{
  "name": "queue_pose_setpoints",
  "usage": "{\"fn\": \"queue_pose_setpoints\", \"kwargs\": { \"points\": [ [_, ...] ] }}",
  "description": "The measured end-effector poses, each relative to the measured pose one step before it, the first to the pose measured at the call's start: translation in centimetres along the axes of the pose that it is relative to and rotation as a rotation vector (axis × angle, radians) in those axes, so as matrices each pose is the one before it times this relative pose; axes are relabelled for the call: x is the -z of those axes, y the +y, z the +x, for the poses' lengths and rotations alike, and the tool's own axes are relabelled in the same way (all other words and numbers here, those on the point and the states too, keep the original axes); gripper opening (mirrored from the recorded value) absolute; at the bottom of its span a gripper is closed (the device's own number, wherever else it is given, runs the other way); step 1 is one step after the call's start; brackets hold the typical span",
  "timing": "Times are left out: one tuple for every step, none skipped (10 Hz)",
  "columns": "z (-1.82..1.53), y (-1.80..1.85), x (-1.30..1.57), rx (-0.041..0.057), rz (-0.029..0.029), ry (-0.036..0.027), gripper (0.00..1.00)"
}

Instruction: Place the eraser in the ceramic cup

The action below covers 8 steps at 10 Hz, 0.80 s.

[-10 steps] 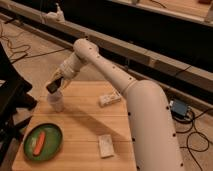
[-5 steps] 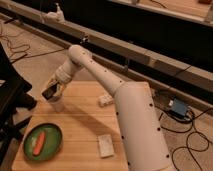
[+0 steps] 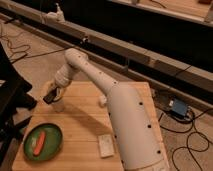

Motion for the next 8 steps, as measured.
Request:
{"fn": "queue_pose_setpoints", "kwargs": {
  "points": [
    [0.073,-0.073,-0.054,0.00014,-0.00799,0.00349,0.60],
    [0.107,-0.175,0.026,-0.00008,-0.00032,0.00476,0.65],
    [0.129,-0.145,0.129,-0.00074,-0.00192,0.00448,0.66],
    [0.091,-0.145,0.197,0.00292,0.00170,0.00326,0.66],
    [0.078,-0.225,0.370,0.00403,0.00402,0.00540,0.66],
    [0.075,-0.192,0.355,0.00294,0.00495,0.00423,0.66],
    [0.058,-0.125,0.297,0.00213,0.00384,0.00335,0.66],
    [0.016,-0.130,0.305,0.00234,0.00373,0.00315,0.66]
  ]
}}
